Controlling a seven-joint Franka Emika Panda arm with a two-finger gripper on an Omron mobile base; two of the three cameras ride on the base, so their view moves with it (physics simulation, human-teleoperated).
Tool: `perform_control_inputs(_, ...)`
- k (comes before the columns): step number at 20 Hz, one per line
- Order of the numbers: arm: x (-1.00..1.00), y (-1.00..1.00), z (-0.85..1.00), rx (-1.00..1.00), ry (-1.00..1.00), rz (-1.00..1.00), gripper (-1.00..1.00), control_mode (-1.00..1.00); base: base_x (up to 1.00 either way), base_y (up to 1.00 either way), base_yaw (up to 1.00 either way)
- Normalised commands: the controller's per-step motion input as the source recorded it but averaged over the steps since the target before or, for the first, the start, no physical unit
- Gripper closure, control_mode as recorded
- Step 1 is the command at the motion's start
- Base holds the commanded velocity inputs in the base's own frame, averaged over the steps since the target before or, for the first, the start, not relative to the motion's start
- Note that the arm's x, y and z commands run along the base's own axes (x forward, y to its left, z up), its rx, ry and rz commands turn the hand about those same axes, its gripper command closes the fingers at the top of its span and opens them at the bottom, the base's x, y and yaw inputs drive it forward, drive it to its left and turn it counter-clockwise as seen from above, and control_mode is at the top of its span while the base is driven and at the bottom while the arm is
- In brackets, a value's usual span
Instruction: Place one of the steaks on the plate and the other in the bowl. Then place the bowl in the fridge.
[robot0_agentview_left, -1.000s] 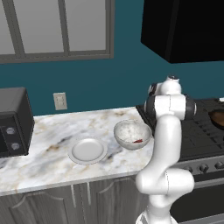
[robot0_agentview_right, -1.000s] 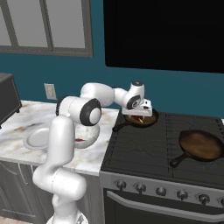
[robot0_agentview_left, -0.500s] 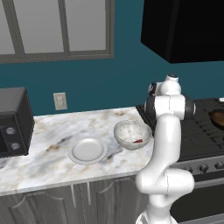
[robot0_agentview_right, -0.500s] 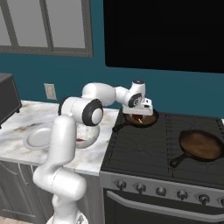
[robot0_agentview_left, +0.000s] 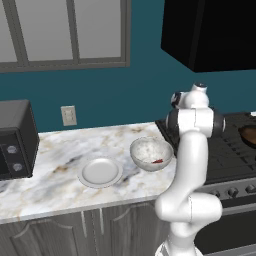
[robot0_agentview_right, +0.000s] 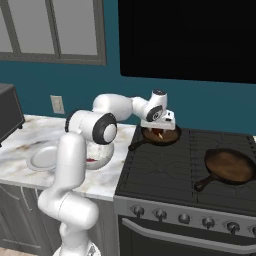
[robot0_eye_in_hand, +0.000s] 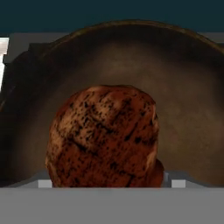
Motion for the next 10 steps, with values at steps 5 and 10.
perform_control_inputs(5, -0.49, 0.0, 0.52, 0.02, -0.32, 0.0, 1.0, -1.0, 0.0, 0.0, 0.0)
perform_control_inputs(10, -0.85, -0.02, 0.48, 0.09, -0.23, 0.0, 1.0, -1.0, 0.0, 0.0, 0.0)
